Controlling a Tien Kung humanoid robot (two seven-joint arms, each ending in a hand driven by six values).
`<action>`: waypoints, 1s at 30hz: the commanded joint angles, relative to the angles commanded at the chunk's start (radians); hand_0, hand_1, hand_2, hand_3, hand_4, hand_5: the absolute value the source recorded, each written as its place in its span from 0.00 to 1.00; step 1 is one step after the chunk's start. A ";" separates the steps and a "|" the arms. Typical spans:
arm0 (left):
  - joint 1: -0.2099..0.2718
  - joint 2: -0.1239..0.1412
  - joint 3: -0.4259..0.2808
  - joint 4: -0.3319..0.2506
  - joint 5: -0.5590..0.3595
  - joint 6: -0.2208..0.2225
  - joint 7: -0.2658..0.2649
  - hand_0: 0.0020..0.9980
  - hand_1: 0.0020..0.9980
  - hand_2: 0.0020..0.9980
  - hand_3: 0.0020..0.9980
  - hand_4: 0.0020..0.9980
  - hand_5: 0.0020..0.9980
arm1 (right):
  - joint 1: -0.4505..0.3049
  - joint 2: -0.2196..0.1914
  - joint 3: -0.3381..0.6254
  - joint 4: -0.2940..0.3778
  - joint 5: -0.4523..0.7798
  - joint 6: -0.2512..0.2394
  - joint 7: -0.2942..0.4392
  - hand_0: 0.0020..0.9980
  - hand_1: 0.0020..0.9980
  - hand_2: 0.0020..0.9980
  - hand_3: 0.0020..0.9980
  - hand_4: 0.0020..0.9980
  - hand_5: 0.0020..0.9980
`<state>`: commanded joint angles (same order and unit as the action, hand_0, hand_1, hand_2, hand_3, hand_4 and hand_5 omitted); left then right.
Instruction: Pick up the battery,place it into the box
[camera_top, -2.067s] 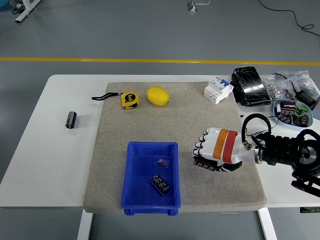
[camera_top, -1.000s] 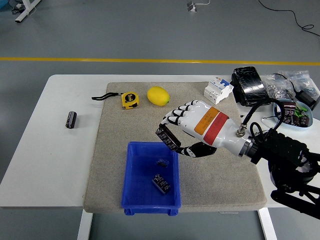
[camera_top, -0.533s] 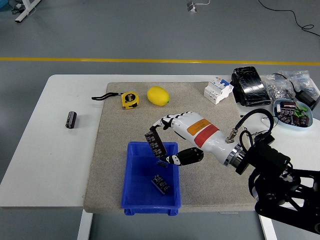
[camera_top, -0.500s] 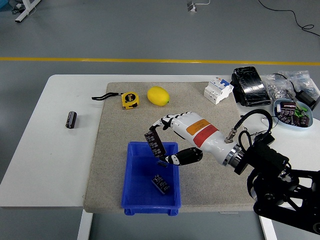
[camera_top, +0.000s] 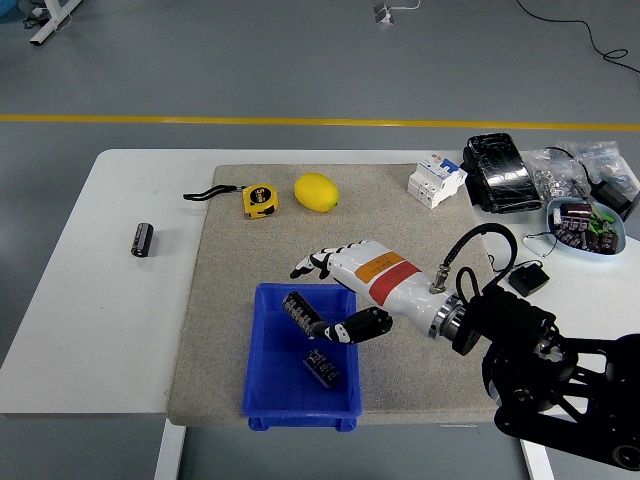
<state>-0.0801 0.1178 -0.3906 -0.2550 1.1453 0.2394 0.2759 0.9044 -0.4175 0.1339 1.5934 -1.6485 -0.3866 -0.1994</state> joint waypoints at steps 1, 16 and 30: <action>0.000 0.001 0.001 0.000 0.000 0.000 0.000 0.68 0.62 0.68 0.62 0.62 0.70 | 0.001 0.001 -0.003 -0.002 -0.001 0.008 0.002 0.51 0.64 0.78 0.89 0.99 0.23; -0.003 0.002 0.003 0.000 0.002 0.002 0.002 0.68 0.63 0.68 0.62 0.62 0.71 | -0.005 -0.014 0.130 -0.006 0.000 0.002 0.010 0.51 0.64 0.78 0.92 1.00 0.24; 0.003 -0.004 0.005 0.003 -0.009 0.015 0.001 0.68 0.63 0.68 0.62 0.62 0.70 | -0.097 -0.077 0.380 -0.086 0.484 -0.055 0.329 0.75 0.75 0.81 0.86 1.00 0.54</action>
<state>-0.0775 0.1135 -0.3857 -0.2519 1.1360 0.2540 0.2770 0.8076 -0.4940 0.5142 1.5070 -1.1648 -0.4417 0.1292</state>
